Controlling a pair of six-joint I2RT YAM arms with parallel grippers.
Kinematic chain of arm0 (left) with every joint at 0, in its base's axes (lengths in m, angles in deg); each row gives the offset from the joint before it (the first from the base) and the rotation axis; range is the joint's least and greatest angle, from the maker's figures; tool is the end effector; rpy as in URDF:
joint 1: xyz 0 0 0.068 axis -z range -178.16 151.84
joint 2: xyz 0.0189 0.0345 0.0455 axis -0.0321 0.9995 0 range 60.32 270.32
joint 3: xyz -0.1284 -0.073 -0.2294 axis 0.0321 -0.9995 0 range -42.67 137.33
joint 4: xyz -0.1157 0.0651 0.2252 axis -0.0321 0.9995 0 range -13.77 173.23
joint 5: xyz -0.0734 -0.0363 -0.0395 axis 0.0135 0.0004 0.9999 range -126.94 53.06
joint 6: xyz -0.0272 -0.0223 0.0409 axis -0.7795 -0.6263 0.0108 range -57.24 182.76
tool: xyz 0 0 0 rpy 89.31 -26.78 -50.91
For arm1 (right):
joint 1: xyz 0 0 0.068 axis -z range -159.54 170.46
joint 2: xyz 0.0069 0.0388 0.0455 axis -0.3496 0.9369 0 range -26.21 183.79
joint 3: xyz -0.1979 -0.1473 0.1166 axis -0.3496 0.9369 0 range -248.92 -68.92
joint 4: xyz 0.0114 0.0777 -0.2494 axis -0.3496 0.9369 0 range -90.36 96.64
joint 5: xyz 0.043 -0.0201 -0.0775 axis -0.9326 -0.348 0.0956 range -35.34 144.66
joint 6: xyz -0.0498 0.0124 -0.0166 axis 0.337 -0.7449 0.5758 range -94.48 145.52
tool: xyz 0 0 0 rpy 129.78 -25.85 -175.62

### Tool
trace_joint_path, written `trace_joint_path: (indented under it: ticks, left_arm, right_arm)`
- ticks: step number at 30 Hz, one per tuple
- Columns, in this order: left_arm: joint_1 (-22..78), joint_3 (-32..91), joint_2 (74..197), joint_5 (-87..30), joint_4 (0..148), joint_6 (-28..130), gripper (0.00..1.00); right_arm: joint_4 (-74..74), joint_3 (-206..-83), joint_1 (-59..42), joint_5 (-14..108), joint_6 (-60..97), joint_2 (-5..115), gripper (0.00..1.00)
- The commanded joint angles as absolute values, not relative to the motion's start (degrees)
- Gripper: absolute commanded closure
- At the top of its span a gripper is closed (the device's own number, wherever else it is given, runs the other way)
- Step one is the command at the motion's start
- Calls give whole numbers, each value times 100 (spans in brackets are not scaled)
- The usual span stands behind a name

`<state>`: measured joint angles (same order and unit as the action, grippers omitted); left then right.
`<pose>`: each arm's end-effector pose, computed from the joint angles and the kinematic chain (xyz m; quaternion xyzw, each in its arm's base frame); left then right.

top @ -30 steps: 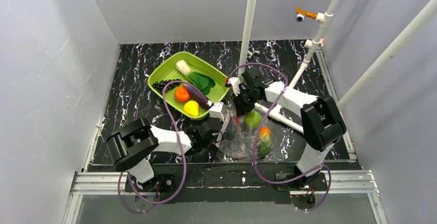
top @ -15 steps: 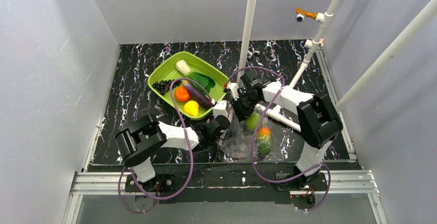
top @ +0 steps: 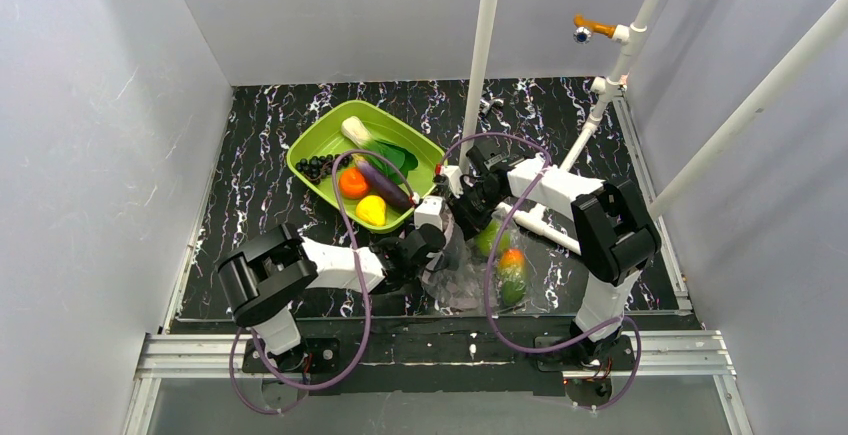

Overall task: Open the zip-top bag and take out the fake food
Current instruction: Pick up the fake fruit from the zipper food storage bag.

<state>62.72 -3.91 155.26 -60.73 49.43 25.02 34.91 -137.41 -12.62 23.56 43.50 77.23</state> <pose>0.1690 -0.2742 0.1541 0.0676 0.8484 -0.2585 0.4569 0.2848 0.2075 0.1809 -0.4506 0.8365 0.2836 0.1294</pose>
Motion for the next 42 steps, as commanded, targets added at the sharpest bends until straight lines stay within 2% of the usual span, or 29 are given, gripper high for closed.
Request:
trace_joint_path:
  ticks: [1,3,6,10,15,19,24,26,28,29,37,42]
  left_arm:
    - [6275,-547,15064,-6016,5349,2944,30]
    - [6275,-580,14936,-5966,5413,3058,31]
    - [6275,-596,14852,-5936,5526,3211,39]
    - [6275,-477,14879,-5909,5753,3361,42]
    - [6276,-422,14928,-5681,5808,3550,41]
    - [6275,-284,15059,-5596,5999,3612,32]
    - [6276,-255,15162,-5652,6026,3565,33]
    - [6273,-258,15128,-5737,6047,3551,42]
    - [6277,-271,15072,-5791,6062,3544,67]
    - [6275,-276,15033,-5777,6067,3560,74]
    - [6275,-251,14160,-5108,6352,3653,99]
    - [6271,-435,13577,-4581,6554,3475,100]
  right_arm:
    - [3715,-13887,-1259,2074,4305,7802,84]
    - [3717,-13888,-1250,2066,4304,7799,84]
    - [3721,-13888,-1242,2057,4310,7803,84]
    - [3733,-13888,-1241,2056,4316,7812,84]
    - [3744,-13897,-1234,2048,4319,7812,84]
    - [3752,-13897,-1236,2038,4327,7809,84]
    - [3765,-13897,-1233,2033,4338,7788,84]
    - [3778,-13901,-1233,2021,4344,7786,84]
    - [3786,-13905,-1232,2012,4353,7780,84]
    - [3794,-13906,-1232,2016,4360,7777,84]
    - [3846,-13897,-1211,1989,4447,7679,84]
    - [3858,-13879,-1188,1989,4503,7627,84]
